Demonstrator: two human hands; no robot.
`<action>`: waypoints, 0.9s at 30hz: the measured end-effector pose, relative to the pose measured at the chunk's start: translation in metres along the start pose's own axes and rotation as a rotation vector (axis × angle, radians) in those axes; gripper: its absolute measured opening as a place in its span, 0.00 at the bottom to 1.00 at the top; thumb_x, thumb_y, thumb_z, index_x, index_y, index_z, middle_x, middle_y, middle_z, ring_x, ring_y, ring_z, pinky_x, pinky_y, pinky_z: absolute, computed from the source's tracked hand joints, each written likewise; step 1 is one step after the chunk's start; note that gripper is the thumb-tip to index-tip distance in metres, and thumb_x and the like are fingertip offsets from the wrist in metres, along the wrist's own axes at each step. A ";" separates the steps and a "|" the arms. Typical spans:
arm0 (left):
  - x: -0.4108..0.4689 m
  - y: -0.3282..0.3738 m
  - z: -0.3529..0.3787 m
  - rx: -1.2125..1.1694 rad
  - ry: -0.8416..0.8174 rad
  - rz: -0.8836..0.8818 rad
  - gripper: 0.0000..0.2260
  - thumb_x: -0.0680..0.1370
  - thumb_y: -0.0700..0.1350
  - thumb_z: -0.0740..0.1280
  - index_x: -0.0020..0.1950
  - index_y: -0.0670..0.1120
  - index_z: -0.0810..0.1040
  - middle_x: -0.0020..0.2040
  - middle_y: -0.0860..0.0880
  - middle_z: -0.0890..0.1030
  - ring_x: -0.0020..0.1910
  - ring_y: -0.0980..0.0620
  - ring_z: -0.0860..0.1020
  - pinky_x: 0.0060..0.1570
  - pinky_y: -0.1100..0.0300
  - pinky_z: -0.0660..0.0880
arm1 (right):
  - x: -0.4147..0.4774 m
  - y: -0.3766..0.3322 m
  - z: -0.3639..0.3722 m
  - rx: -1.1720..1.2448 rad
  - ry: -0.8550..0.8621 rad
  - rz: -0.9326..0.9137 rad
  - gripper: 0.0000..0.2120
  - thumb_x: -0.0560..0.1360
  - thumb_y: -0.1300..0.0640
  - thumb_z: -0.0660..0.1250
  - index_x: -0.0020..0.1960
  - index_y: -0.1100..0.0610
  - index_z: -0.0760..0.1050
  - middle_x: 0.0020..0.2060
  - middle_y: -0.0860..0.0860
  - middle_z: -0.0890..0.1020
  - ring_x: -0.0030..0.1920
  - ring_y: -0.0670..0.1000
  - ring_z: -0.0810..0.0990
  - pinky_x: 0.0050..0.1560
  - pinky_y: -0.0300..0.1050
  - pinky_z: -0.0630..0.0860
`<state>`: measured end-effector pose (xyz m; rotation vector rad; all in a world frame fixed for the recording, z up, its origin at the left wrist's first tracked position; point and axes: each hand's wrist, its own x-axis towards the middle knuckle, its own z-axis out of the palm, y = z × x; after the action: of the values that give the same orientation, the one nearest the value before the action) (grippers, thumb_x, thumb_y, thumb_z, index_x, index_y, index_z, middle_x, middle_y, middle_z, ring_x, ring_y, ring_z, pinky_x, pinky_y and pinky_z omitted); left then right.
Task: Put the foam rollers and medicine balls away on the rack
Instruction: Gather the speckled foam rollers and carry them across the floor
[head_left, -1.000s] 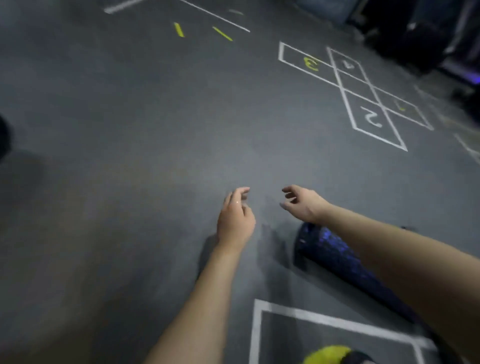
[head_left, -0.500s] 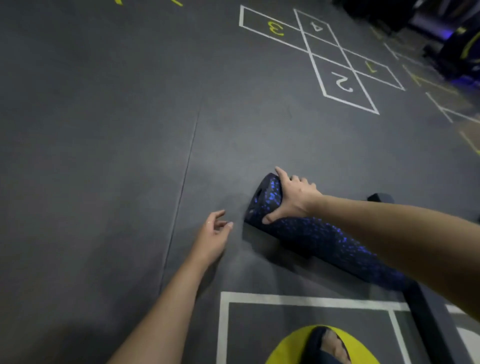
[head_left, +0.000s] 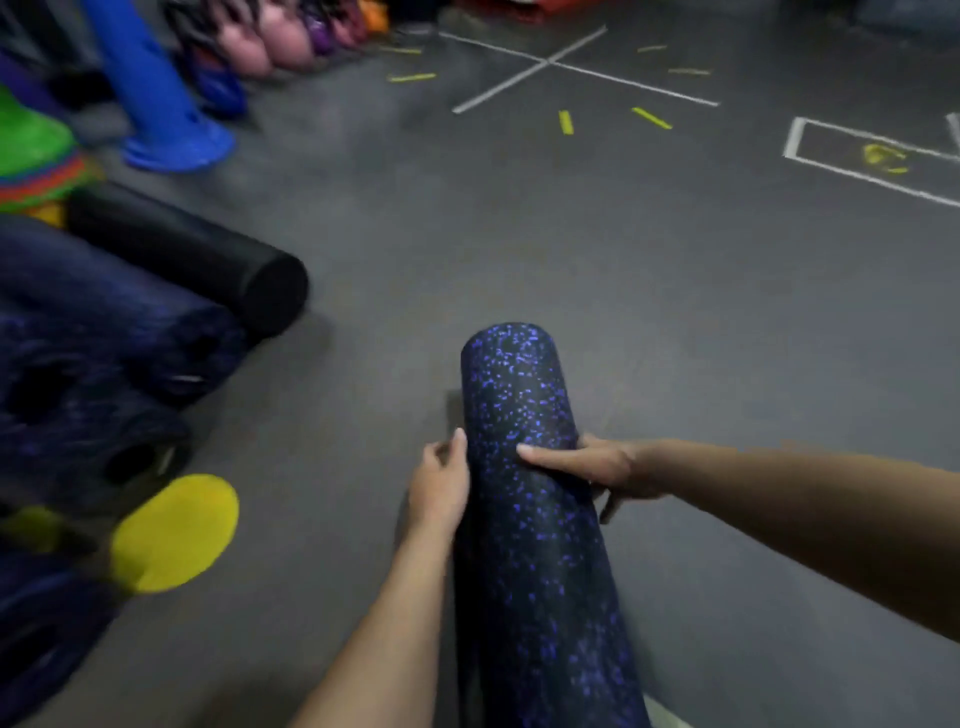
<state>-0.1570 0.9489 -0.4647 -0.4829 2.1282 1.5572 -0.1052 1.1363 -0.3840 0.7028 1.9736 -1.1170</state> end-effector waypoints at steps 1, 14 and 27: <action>-0.002 -0.003 -0.006 -0.060 -0.039 -0.066 0.30 0.82 0.64 0.54 0.69 0.43 0.77 0.66 0.39 0.79 0.65 0.40 0.78 0.66 0.51 0.72 | 0.008 -0.009 0.014 0.015 0.051 -0.076 0.52 0.54 0.20 0.72 0.72 0.43 0.65 0.61 0.45 0.81 0.56 0.51 0.83 0.55 0.60 0.82; 0.022 0.068 -0.178 -0.639 0.064 0.216 0.36 0.70 0.69 0.70 0.73 0.52 0.74 0.65 0.51 0.82 0.63 0.50 0.81 0.67 0.46 0.74 | 0.021 -0.221 0.074 0.284 0.318 -0.631 0.55 0.50 0.22 0.75 0.69 0.48 0.65 0.57 0.49 0.82 0.52 0.49 0.84 0.62 0.53 0.79; 0.099 0.165 -0.272 -0.843 0.158 0.276 0.41 0.65 0.72 0.73 0.73 0.53 0.74 0.66 0.52 0.81 0.62 0.50 0.81 0.66 0.47 0.75 | 0.032 -0.369 0.067 0.168 0.097 -0.713 0.53 0.70 0.31 0.71 0.83 0.46 0.45 0.67 0.39 0.73 0.61 0.44 0.80 0.67 0.45 0.74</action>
<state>-0.3690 0.7378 -0.3181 -0.6003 1.5912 2.6427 -0.3774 0.9075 -0.2602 0.1124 2.3033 -1.6994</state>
